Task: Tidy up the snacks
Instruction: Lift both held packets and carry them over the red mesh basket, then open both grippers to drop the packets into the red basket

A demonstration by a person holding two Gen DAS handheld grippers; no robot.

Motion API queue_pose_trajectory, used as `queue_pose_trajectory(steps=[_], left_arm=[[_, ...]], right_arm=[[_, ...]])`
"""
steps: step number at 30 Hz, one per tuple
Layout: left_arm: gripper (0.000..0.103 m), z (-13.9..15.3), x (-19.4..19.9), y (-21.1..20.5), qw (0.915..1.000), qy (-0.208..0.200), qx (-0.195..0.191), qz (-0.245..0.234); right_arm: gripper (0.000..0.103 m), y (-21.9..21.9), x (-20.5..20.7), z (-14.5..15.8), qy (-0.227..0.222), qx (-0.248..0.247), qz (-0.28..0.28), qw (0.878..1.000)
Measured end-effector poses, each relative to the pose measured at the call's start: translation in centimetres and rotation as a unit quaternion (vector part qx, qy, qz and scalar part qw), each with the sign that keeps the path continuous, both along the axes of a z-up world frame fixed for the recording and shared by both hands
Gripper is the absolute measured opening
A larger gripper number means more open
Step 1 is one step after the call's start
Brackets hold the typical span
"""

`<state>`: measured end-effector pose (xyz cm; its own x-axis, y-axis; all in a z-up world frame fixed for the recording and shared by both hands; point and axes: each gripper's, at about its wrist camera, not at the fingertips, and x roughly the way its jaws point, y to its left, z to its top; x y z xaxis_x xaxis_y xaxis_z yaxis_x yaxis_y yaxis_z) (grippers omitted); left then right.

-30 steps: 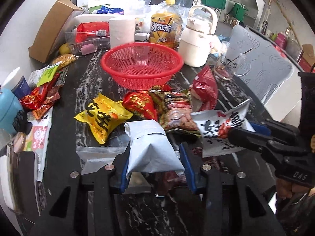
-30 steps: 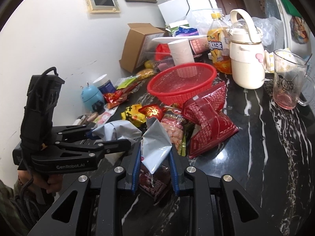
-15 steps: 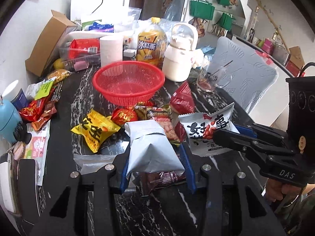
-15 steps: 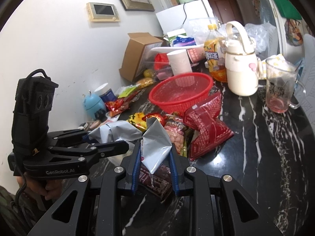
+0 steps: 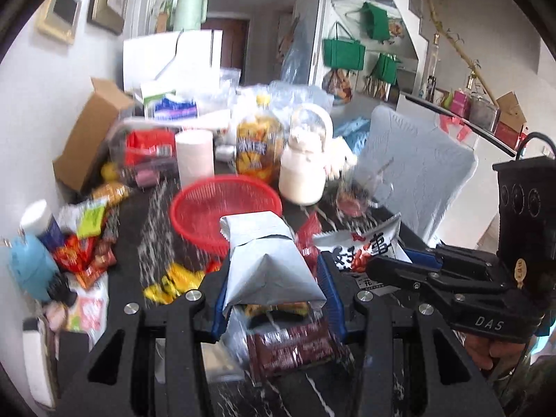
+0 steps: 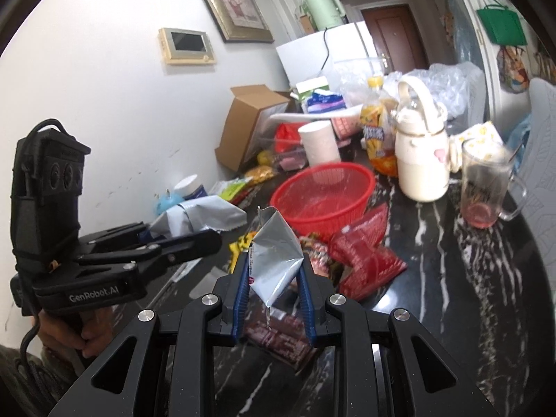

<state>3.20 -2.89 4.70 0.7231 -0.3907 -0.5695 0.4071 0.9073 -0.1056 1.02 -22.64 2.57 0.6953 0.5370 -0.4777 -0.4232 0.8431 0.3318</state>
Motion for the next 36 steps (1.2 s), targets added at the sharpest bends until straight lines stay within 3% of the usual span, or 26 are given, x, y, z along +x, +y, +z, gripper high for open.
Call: queue_pose_trajectory(steps=[7,19,36], left_arm=[[0.044,2.0,2.1,-0.3,0.9996,-0.027,0.002,-0.003],[0.044,3.3,8.9,-0.1,0.9995,-0.029,0.002,0.012],[0.044,-1.3,19.2,0.8,0.9978,0.019,0.043,0.046]], right_arm=[[0.026,-0.3,2.4,1.9,-0.008,-0.015,-0.017,1.000],[0.026,0.1,9.1,4.2,-0.024,-0.035,-0.017,0.999],[0.026,2.9,19.6,1.8,0.004,-0.065,-0.001,0.998]])
